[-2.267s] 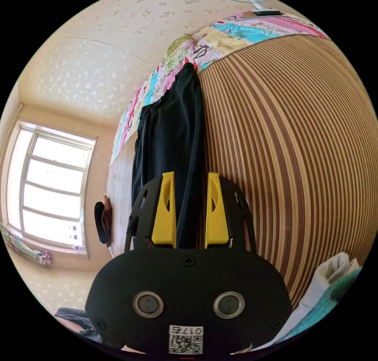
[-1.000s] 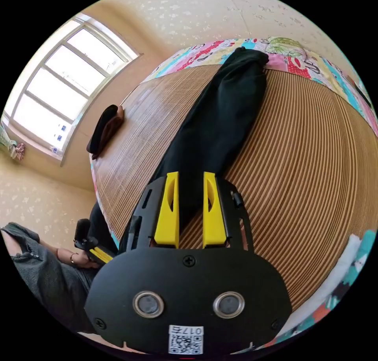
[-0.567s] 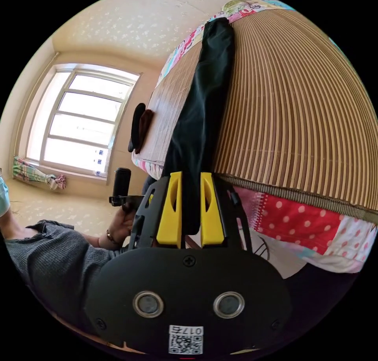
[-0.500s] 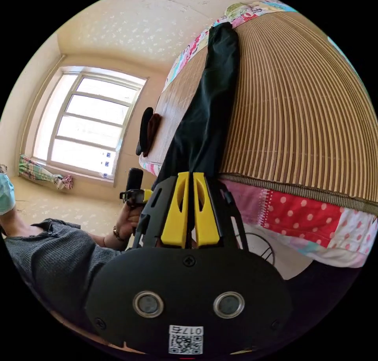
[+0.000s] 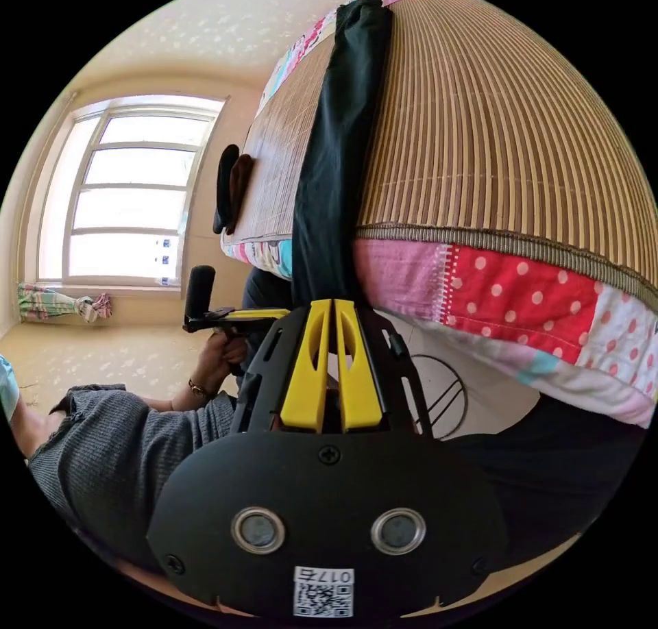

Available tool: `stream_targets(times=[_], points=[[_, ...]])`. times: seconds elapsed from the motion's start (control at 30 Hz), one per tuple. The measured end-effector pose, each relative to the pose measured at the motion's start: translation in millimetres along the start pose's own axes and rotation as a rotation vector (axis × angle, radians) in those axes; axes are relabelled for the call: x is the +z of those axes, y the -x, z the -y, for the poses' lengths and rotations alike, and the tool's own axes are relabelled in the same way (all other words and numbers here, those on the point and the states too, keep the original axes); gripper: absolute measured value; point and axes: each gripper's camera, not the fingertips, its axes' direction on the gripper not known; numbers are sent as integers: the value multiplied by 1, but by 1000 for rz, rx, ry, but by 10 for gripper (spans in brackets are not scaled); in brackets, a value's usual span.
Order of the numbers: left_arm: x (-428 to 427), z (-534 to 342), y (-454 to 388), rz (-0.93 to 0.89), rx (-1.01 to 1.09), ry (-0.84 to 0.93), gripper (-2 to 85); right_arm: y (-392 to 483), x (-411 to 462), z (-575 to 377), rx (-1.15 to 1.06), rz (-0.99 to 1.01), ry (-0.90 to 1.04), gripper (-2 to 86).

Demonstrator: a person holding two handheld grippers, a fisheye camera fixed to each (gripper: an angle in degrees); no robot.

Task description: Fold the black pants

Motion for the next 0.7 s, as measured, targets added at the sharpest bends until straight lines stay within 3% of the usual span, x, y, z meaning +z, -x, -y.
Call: stream_targets(times=[0.07,0.27,0.43,0.53,0.7], points=[[-15,-5,-28,86,69,-137,49,3,-8,8,-3,-39,-23,17],[-15,27,-59,45,161,-358,60,19,-9,35,-46,-76,-22,18],[32,61,-77,154,183,-322,63,33,15,43,-50,-71,21,13],[56,56,-85,203,197,-320,20,41,28,38,-89,-44,33,10],[37,28,-90,90,248,-381,-8,48,36,32,-96,-83,28,6]])
